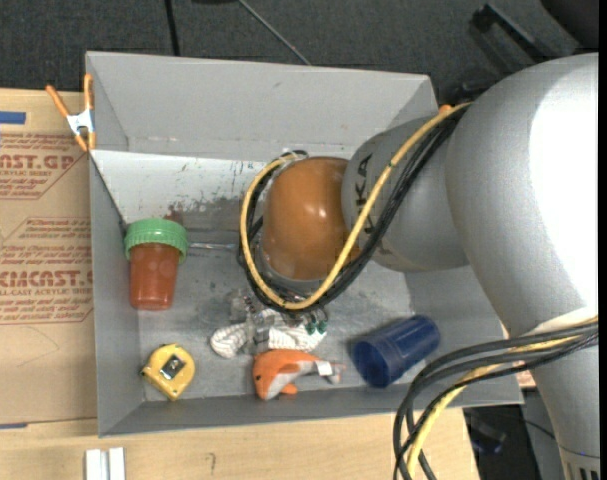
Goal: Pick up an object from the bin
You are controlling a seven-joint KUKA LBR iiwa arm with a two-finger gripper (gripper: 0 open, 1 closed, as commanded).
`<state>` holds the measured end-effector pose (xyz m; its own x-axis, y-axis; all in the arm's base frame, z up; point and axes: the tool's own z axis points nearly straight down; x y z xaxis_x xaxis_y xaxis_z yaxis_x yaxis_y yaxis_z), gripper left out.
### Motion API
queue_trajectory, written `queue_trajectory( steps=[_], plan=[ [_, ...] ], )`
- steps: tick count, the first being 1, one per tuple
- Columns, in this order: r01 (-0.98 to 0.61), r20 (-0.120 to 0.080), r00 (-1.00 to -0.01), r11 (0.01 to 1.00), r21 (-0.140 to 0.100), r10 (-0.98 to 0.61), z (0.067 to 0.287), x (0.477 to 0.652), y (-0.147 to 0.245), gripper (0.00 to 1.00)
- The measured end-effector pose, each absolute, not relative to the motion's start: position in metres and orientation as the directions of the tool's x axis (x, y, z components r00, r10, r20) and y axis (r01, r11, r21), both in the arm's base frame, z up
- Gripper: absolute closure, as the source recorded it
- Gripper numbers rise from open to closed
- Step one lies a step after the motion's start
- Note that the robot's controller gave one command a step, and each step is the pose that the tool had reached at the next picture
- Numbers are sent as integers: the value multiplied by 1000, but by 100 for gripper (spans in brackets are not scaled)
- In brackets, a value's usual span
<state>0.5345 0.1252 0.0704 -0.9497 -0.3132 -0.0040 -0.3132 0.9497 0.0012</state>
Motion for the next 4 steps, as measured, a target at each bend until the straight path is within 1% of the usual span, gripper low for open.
queue_trajectory(
  steps=[2, 3, 4],
  plan=[
    [-314, -3, -950, 950, 1, -314, 72, 534, 125, 100],
    [-393, -8, -920, 920, -1, -393, 110, 553, 125, 100],
    [-386, -11, -922, 922, -2, -386, 252, 567, 115, 100]
  ],
)
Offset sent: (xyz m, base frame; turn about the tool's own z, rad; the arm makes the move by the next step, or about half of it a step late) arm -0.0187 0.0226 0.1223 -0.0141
